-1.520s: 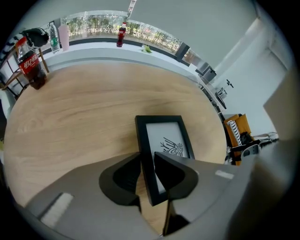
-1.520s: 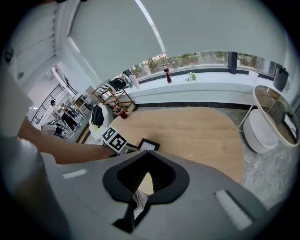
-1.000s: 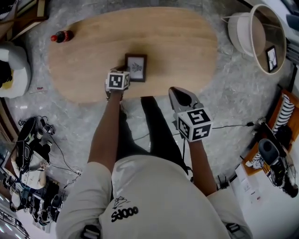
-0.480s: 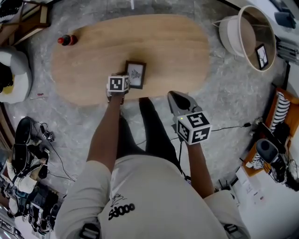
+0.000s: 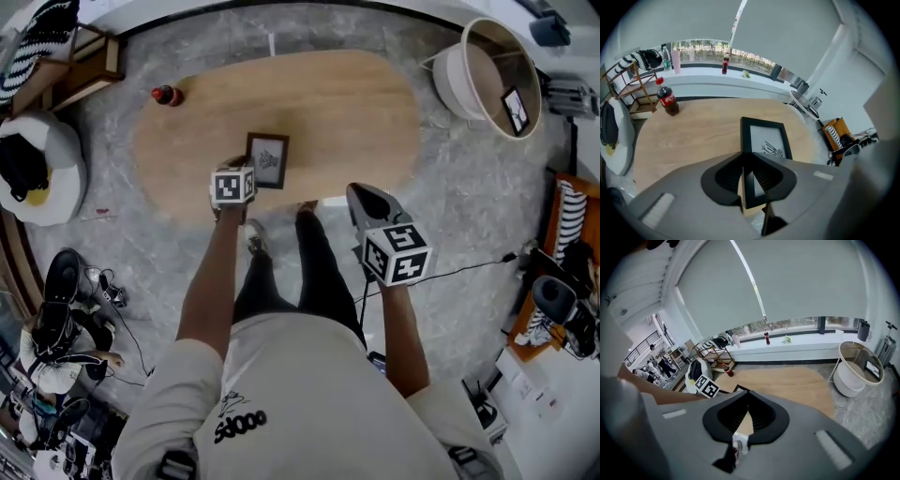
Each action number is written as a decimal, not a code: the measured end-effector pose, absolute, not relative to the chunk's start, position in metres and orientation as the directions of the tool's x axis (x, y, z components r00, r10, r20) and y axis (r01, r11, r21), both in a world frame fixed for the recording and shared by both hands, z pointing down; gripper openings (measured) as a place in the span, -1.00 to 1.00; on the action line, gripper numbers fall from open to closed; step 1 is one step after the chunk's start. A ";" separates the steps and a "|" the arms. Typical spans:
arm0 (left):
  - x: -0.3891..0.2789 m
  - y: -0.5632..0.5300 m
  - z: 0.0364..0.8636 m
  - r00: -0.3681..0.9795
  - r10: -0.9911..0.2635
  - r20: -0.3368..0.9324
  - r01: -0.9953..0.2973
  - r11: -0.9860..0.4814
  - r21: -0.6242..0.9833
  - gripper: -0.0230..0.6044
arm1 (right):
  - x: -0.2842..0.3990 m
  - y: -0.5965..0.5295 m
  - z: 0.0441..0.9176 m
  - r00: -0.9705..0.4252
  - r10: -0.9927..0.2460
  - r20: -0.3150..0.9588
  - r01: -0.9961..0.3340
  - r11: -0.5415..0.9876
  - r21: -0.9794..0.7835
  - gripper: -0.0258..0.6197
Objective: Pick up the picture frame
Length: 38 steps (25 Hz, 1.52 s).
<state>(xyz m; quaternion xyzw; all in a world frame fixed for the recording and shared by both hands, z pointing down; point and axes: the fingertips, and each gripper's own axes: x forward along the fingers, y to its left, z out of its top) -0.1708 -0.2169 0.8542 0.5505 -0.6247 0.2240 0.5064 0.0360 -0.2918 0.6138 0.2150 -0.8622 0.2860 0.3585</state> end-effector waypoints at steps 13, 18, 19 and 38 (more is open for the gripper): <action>-0.217 -0.167 0.694 0.025 -0.672 0.740 -0.958 0.196 0.210 -0.69 | 0.045 -0.245 0.515 -0.678 -0.360 0.641 -0.603 0.771 -0.205 -0.91; -0.218 -0.148 0.637 0.014 -0.742 0.670 -0.970 0.153 0.190 -0.69 | 0.045 -0.227 0.473 -0.699 -0.425 0.576 -0.600 0.786 -0.149 -0.91; -0.217 -0.145 0.625 0.013 -0.756 0.655 -0.973 0.142 0.184 -0.69 | 0.046 -0.224 0.463 -0.704 -0.435 0.562 -0.598 0.789 -0.139 -0.91; -0.184 -0.081 0.408 0.030 -0.941 0.337 -0.999 -0.019 0.037 -0.69 | 0.053 -0.138 0.320 -0.787 -0.536 0.306 -0.578 0.814 -0.060 -0.91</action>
